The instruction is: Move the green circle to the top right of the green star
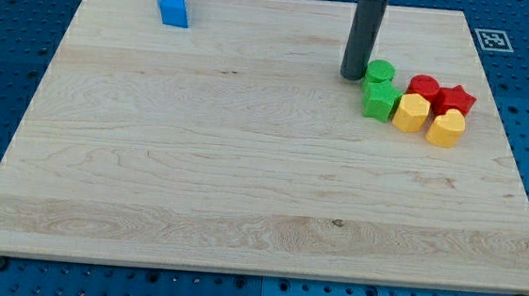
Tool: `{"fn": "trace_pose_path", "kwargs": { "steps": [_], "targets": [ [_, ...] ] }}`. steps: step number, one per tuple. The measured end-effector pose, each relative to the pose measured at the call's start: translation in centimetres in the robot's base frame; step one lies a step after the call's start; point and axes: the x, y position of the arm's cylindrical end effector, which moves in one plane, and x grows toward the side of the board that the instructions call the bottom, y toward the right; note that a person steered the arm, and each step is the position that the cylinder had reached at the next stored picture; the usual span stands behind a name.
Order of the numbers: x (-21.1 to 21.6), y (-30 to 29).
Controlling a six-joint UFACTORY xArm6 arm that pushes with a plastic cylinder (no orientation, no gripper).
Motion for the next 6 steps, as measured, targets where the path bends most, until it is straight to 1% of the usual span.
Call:
{"fn": "trace_pose_path", "kwargs": {
  "steps": [4, 6],
  "targets": [
    [0.0, 1.6],
    [-2.0, 1.6]
  ]
}}
